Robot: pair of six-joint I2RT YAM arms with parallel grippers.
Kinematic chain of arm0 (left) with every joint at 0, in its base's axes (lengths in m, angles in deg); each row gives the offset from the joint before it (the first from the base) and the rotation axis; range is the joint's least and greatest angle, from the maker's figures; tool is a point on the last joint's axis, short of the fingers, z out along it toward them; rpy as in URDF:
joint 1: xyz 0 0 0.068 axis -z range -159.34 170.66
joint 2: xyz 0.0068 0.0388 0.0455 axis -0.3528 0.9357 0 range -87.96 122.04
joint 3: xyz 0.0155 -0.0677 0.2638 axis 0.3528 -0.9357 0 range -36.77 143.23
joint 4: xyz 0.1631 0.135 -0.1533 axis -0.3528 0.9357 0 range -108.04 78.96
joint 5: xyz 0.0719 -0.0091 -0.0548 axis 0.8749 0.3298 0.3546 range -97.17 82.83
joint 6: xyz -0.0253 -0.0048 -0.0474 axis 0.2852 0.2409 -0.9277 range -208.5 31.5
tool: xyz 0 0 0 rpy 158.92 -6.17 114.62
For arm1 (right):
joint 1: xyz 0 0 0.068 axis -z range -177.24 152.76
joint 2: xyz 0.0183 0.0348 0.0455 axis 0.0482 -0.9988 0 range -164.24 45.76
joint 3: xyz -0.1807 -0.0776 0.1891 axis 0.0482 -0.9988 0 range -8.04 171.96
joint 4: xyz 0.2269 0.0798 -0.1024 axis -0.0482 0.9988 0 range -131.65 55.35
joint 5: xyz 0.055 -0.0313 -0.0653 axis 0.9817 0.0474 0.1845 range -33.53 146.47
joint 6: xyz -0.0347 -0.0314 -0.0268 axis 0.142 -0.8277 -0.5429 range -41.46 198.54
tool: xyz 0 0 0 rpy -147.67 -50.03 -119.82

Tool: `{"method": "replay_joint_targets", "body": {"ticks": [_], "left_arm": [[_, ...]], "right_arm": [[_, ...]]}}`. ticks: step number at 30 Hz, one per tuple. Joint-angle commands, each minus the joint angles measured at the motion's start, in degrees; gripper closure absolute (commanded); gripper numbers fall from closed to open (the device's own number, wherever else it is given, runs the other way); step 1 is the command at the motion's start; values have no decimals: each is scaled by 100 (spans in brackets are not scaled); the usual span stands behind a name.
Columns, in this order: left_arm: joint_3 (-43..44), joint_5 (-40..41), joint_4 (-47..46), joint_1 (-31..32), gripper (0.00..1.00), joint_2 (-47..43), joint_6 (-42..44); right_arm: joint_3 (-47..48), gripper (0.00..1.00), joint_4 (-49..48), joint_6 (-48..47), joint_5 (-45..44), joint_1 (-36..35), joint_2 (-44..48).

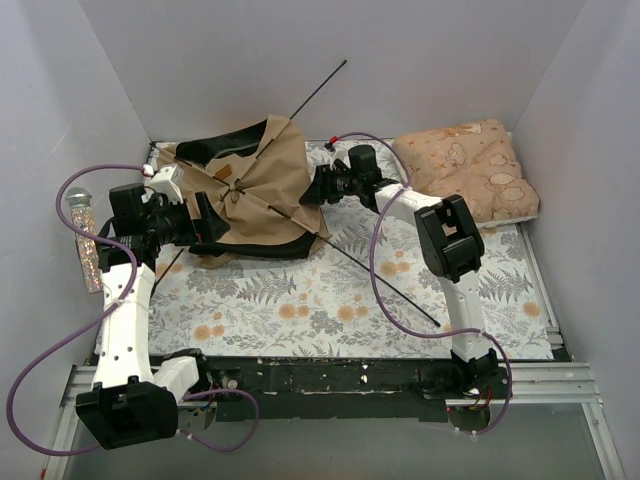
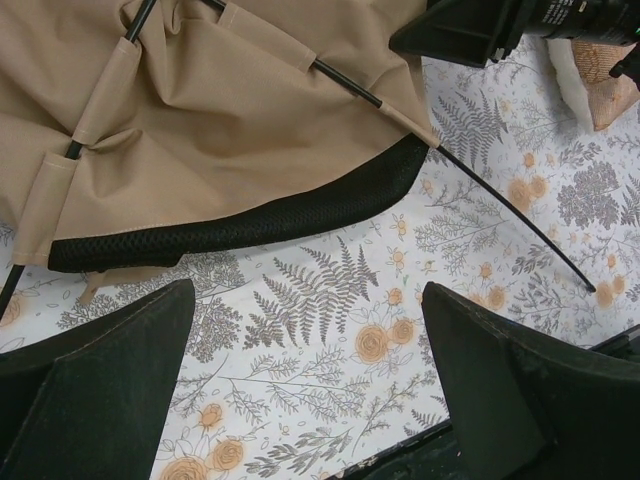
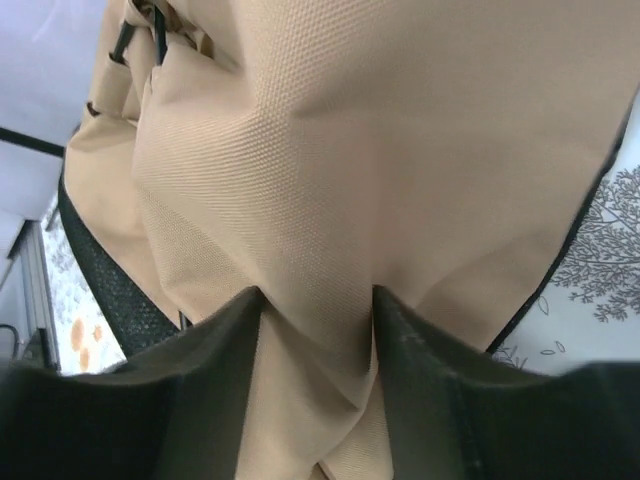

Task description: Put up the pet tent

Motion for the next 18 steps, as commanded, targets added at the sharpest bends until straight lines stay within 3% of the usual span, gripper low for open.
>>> {"method": "replay_joint_targets", "body": {"ticks": [1, 3, 12, 18], "left_arm": [[-153, -113, -90, -6, 2, -65, -60], [-188, -122, -125, 2, 2, -64, -69], [-232, -368, -354, -6, 2, -29, -61], [-372, -596, -328, -6, 2, 15, 308]], "right_arm": [[433, 70, -201, 430, 474, 25, 47], [109, 98, -394, 483, 492, 87, 432], [-1578, 99, -1528, 1599, 835, 1088, 2331], [-2317, 99, -836, 976, 1309, 2116, 2790]]}}
